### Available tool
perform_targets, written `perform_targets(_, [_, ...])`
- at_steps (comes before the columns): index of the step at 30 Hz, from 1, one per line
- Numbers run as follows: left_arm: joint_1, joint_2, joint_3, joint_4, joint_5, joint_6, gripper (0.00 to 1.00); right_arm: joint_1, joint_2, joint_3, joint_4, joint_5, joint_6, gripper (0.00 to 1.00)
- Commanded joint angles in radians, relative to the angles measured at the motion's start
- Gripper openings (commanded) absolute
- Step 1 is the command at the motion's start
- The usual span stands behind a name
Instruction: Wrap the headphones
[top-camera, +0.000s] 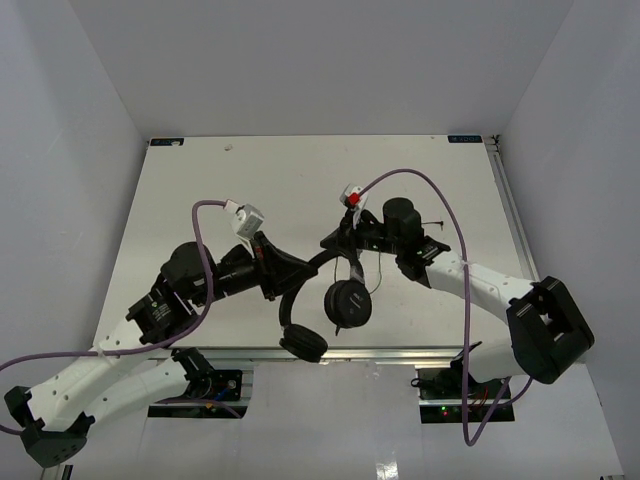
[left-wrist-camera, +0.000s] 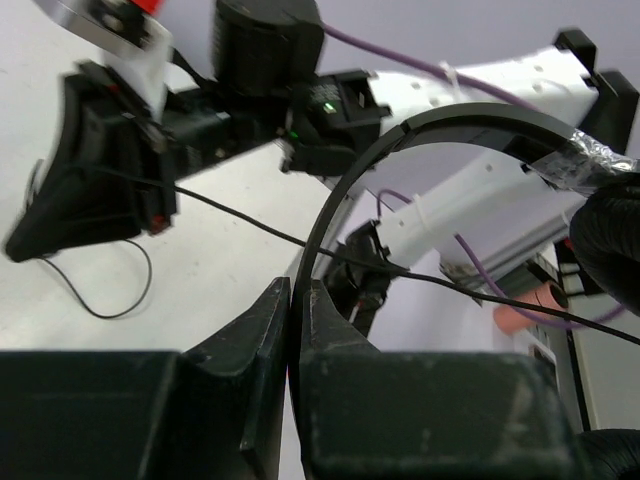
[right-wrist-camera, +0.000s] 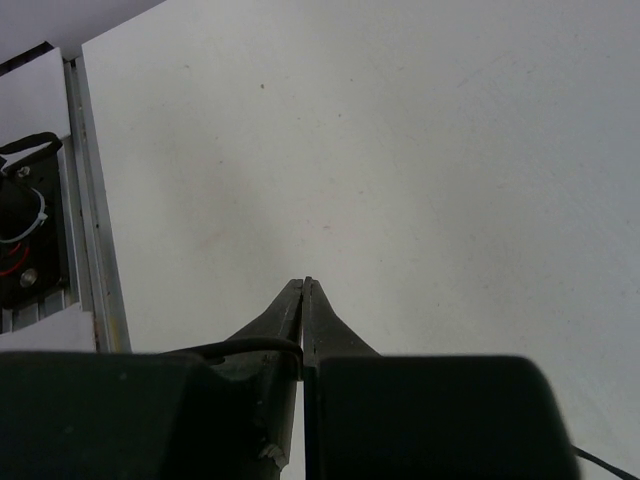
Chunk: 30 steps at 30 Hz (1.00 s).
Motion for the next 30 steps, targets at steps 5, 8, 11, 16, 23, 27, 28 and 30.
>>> perform_targets(5, [-0.002, -0.002, -0.016, -0.103, 0.119, 0.052, 0.0, -0.01, 0.035, 0.132, -0.111, 0.081, -0.067, 0.08])
perform_targets(8, [-0.002, -0.003, 0.006, -0.226, 0.017, 0.104, 0.0, -0.049, 0.016, 0.171, -0.186, 0.109, -0.098, 0.08])
perform_targets(11, [-0.002, 0.006, 0.025, -0.34, -0.085, 0.135, 0.0, -0.116, -0.013, 0.216, -0.243, 0.107, -0.102, 0.08])
perform_targets(16, [-0.002, 0.029, 0.036, -0.407, -0.164, 0.164, 0.0, -0.192, -0.061, 0.286, -0.353, 0.127, -0.132, 0.08])
perform_targets(23, [-0.003, 0.154, 0.054, -0.488, -0.317, 0.21, 0.0, -0.2, -0.075, 0.385, -0.516, 0.137, -0.179, 0.08])
perform_targets(27, [-0.002, 0.223, 0.056, -0.518, -0.418, 0.21, 0.0, -0.198, -0.079, 0.427, -0.602, 0.137, -0.208, 0.08])
perform_targets(28, [-0.002, 0.238, 0.061, -0.526, -0.452, 0.205, 0.0, -0.197, -0.079, 0.435, -0.622, 0.126, -0.209, 0.08])
perform_targets(30, [-0.002, 0.275, 0.082, -0.551, -0.53, 0.186, 0.0, -0.193, -0.085, 0.442, -0.653, 0.101, -0.205, 0.08])
